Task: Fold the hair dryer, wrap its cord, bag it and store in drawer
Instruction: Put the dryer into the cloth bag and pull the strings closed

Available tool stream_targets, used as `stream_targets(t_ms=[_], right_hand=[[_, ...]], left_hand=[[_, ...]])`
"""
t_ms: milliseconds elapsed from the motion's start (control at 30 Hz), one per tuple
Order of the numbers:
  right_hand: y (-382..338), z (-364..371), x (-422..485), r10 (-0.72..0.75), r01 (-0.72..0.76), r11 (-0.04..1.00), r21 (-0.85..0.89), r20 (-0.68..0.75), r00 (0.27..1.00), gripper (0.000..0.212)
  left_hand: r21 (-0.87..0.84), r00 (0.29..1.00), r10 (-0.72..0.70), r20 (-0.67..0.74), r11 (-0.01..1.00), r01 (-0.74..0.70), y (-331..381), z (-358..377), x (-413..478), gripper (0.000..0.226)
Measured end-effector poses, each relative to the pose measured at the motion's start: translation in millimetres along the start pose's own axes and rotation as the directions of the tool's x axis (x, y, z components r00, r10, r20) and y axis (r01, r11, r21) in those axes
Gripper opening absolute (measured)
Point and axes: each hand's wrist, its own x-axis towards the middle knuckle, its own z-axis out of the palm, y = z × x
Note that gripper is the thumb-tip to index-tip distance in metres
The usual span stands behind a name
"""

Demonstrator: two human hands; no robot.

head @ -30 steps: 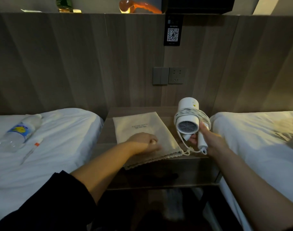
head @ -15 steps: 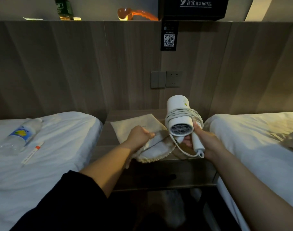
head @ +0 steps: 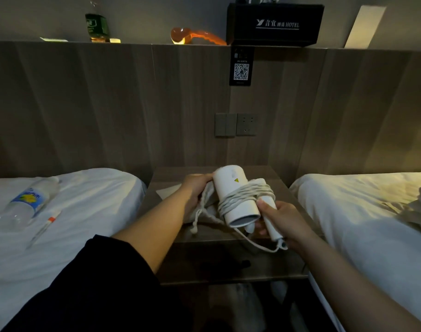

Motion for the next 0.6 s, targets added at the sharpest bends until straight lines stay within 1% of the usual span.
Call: stream_targets(t_ms=[67,100,167,267,333,400,500,600], right_hand=[[-1,0,-1,-0.027,0.024,0.994,-0.104,-0.021,0.999,0.037],[-1,1,0,-0.044,0.039,0.986,-0.160,-0.024,0.999,0.037],[-1,0,1,-0.090,0.077,0.951,-0.299,-0.030,0.995,0.038],[-1,2,5,-0.169,0.131,0.856,-0.500,-0.030,0.985,0.044],[-2,6,9,-0.202,0.150,0.797,-0.585,-0.024,0.979,0.051],[-4,10,11,-0.218,0.160,0.733,-0.661,-0.006,0.976,0.056],[-9,17,14,-0.228,0.172,0.686,-0.707,0.016,0.974,0.057],[-11,20,17,-0.229,0.159,0.682,-0.714,-0.002,0.973,0.055]], left_hand=[[0.202,0.989,0.127,-0.071,0.973,-0.111,4,-2,5,0.019],[0.316,0.978,0.199,-0.064,0.934,-0.169,6,-1,7,0.021],[0.503,0.949,0.314,0.014,0.818,-0.278,9,0,8,0.024],[0.687,0.914,0.379,0.143,0.627,-0.367,15,7,3,0.027],[0.759,0.881,0.430,0.197,0.501,-0.415,18,14,0,0.027],[0.788,0.840,0.479,0.255,0.401,-0.468,19,22,-4,0.025],[0.790,0.795,0.512,0.325,0.315,-0.525,17,33,-10,0.025],[0.778,0.738,0.574,0.354,0.257,-0.573,16,36,-12,0.026]])
